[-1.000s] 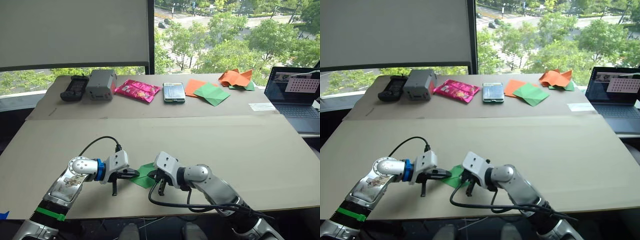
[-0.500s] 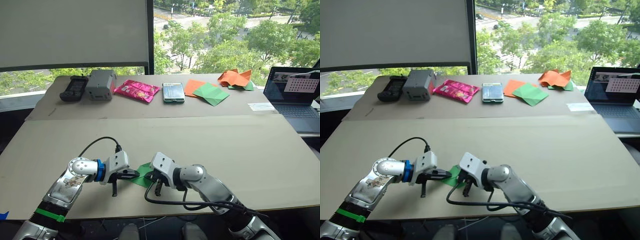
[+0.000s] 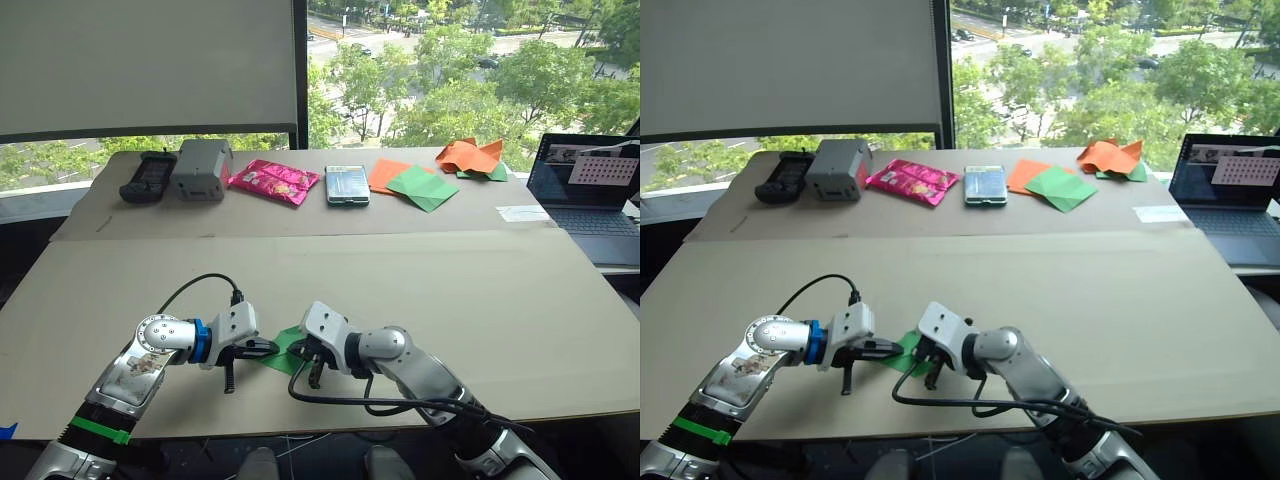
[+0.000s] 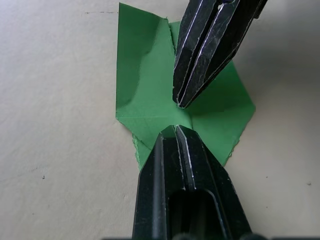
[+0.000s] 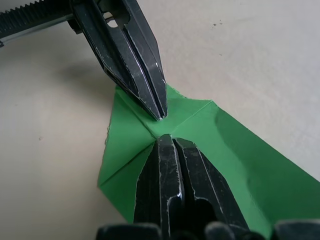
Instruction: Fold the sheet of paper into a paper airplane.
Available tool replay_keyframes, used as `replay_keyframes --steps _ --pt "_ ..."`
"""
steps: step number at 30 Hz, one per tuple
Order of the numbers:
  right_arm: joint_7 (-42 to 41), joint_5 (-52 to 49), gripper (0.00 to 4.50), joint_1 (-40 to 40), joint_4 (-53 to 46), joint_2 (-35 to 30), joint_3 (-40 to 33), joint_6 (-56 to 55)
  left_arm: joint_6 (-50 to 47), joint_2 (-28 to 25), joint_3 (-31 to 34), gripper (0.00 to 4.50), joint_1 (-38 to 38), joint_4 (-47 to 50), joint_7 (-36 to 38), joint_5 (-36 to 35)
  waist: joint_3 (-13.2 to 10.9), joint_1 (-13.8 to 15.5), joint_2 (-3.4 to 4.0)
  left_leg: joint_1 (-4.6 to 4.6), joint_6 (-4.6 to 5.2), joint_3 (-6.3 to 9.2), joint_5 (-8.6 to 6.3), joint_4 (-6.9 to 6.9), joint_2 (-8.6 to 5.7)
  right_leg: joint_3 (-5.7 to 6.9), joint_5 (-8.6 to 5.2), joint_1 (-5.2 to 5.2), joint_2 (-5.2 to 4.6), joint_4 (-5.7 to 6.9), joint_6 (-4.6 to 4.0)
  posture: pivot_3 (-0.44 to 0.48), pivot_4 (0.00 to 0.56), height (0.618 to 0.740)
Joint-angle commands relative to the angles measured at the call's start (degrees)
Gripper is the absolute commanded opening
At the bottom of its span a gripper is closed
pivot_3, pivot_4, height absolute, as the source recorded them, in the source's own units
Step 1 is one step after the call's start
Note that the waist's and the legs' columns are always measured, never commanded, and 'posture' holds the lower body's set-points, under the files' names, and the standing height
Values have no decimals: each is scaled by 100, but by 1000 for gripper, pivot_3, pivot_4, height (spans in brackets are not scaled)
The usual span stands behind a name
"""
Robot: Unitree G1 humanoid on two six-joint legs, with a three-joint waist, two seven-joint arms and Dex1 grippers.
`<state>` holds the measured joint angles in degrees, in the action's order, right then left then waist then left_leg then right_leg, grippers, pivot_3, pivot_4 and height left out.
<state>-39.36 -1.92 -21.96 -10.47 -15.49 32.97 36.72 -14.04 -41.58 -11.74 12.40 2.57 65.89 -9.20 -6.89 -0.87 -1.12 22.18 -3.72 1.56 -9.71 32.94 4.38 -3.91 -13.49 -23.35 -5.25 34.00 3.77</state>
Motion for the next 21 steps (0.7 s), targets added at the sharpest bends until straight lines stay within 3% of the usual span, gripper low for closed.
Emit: replay_keyframes --steps 1,21 --pt "-63 96 17 7 151 -26 149 8 -50 -72 -85 0 -82 11 20 83 2 -1 0 -2 0 0 0 -1 0 0 0 0 0 0 0 0 150 718" --pt "-86 142 17 121 224 -432 -166 266 2 -109 -72 0 -84 -47 53 78 10 10 5 -10 -1 -1 0 -2 0 0 0 7 -3 -2 0 0 150 718"
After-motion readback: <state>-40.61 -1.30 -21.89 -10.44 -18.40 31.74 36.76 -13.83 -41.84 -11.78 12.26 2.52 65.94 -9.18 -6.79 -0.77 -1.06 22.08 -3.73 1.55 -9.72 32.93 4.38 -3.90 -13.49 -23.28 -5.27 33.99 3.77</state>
